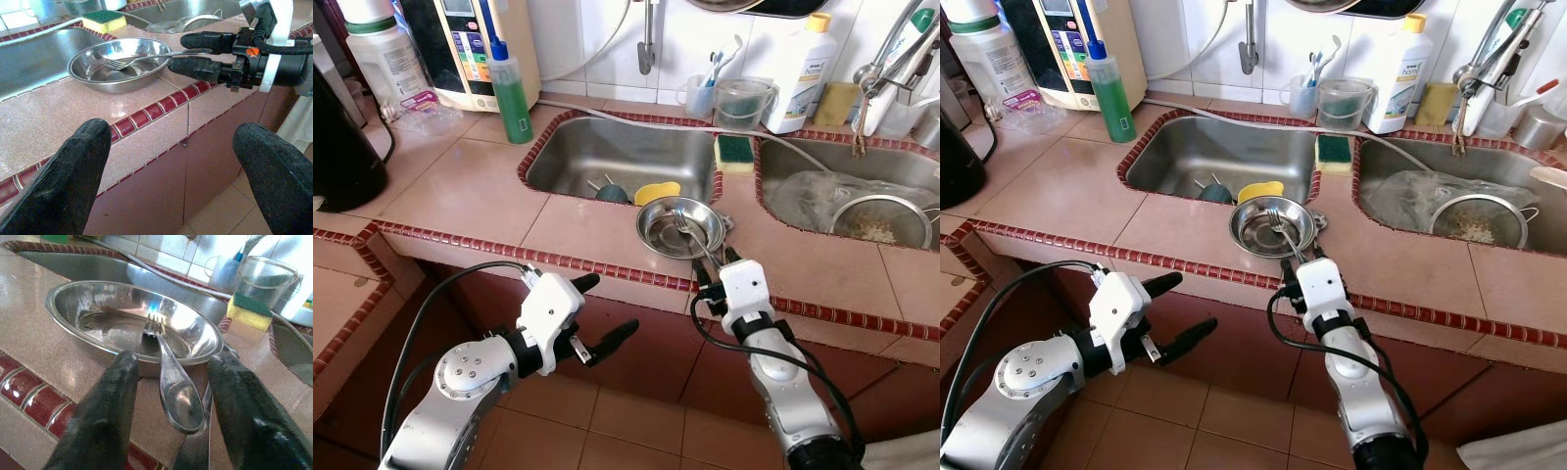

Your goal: Kitchen organization

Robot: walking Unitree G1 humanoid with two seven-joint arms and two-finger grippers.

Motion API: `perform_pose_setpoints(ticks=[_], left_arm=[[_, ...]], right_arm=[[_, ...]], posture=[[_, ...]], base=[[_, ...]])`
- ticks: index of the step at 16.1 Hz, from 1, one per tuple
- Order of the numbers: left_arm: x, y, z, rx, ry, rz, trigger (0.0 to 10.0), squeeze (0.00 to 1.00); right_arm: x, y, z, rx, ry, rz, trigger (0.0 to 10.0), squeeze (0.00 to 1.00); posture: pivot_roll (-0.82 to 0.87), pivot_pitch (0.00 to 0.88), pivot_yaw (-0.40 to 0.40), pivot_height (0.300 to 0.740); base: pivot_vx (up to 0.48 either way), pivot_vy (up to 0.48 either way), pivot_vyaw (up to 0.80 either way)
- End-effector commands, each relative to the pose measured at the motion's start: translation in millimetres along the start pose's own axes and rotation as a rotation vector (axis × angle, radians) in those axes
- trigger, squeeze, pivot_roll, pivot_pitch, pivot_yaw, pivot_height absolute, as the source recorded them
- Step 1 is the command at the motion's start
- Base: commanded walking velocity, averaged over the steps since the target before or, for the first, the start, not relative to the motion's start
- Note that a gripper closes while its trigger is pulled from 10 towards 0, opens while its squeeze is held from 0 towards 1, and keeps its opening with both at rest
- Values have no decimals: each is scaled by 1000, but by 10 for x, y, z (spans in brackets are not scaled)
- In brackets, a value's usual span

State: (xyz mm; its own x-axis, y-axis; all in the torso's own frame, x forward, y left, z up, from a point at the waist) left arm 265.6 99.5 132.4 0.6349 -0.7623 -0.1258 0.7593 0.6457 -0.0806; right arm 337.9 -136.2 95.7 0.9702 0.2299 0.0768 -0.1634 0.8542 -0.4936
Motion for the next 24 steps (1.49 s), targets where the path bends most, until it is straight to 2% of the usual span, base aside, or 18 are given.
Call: perform_pose_setpoints(ticks=[1, 24], left_arm=[[-10, -10, 55, 28, -5, -1, 10000, 0], [2, -2, 68, 33, -8, -1, 10000, 0]], right_arm=[[16, -1, 9, 8, -5, -5, 0, 0], [41, 6, 22, 22, -16, -12, 0, 0]], posture=[[-89, 67, 38, 740], [-85, 62, 38, 740]], base=[[0, 0, 0], [0, 0, 0]])
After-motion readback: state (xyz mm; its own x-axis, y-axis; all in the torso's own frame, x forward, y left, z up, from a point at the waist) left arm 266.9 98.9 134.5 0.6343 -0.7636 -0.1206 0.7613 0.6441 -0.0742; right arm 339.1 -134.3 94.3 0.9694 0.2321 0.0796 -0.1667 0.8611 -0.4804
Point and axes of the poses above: a point about 5 cm out from each wrist's last joint towards the gripper, its own x axis pointing out of the wrist towards the gripper, its own z axis along the axis of the wrist's last joint, y = z × x, the point moved 3 cm from there along x, pointing out of the wrist towards the gripper, and after that the axes turned 13 degrees about -x, right-handed, at the moved point
